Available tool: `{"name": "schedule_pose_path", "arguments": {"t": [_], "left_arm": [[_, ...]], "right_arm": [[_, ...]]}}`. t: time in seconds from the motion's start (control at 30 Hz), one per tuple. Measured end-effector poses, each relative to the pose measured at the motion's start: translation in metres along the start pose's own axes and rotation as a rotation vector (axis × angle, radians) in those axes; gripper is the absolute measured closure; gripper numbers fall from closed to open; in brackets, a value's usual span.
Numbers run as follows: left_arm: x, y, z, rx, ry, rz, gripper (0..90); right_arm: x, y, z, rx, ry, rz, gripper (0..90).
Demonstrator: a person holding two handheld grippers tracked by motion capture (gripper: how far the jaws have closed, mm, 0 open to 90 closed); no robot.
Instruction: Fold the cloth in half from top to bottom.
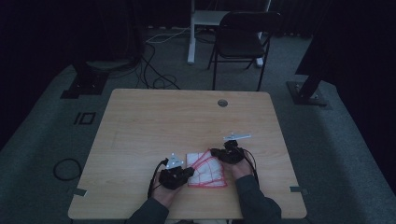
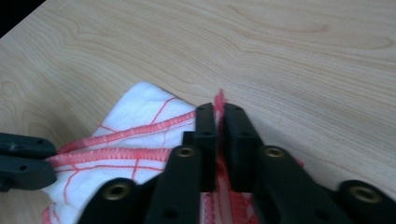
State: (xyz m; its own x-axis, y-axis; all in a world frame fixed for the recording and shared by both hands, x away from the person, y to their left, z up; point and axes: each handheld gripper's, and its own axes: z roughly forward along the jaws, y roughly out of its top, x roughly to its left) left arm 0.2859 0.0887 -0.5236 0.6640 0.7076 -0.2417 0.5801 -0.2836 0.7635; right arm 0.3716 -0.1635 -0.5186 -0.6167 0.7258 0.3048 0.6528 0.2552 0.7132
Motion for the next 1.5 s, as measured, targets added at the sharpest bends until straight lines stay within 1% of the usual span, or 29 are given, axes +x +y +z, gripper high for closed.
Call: {"name": "schedule_pose_path", "arguments": {"t": [0.2,0.23,0.3,0.57,1.0,1.13,1.17,1.27,1.3,1.5], "left_arm": [[-0.003,-0.002,-0.003,-0.006,-0.003,0.001,84.3],[-0.003,-0.003,-0.003,-0.006,-0.004,0.002,84.3],[-0.004,-0.004,-0.004,-0.008,-0.007,0.002,84.3],[-0.007,-0.009,-0.010,-0.015,-0.014,0.002,84.2],[-0.007,-0.014,-0.017,-0.025,-0.024,-0.007,82.1],[-0.007,-0.013,-0.020,-0.029,-0.022,-0.008,80.4],[-0.007,-0.012,-0.023,-0.040,-0.019,-0.011,79.7],[-0.005,-0.010,-0.025,-0.048,-0.015,-0.013,79.0],[-0.003,-0.008,-0.026,-0.052,-0.008,-0.015,78.5],[-0.001,-0.002,-0.022,-0.055,0.005,-0.016,77.0]], "right_arm": [[0.000,-0.004,-0.011,-0.010,0.015,0.000,88.8],[0.000,-0.007,-0.016,-0.020,0.029,0.007,88.7],[-0.001,-0.011,-0.021,-0.030,0.042,0.017,88.7],[-0.001,-0.027,-0.038,-0.060,0.072,0.044,88.7],[0.004,-0.050,-0.051,-0.075,0.091,0.059,88.6],[0.006,-0.054,-0.053,-0.077,0.096,0.057,88.5],[0.007,-0.055,-0.055,-0.080,0.099,0.057,88.4],[0.008,-0.056,-0.057,-0.086,0.102,0.053,88.3],[0.009,-0.057,-0.060,-0.089,0.102,0.049,88.1],[0.009,-0.059,-0.065,-0.100,0.107,0.046,86.5]]}}
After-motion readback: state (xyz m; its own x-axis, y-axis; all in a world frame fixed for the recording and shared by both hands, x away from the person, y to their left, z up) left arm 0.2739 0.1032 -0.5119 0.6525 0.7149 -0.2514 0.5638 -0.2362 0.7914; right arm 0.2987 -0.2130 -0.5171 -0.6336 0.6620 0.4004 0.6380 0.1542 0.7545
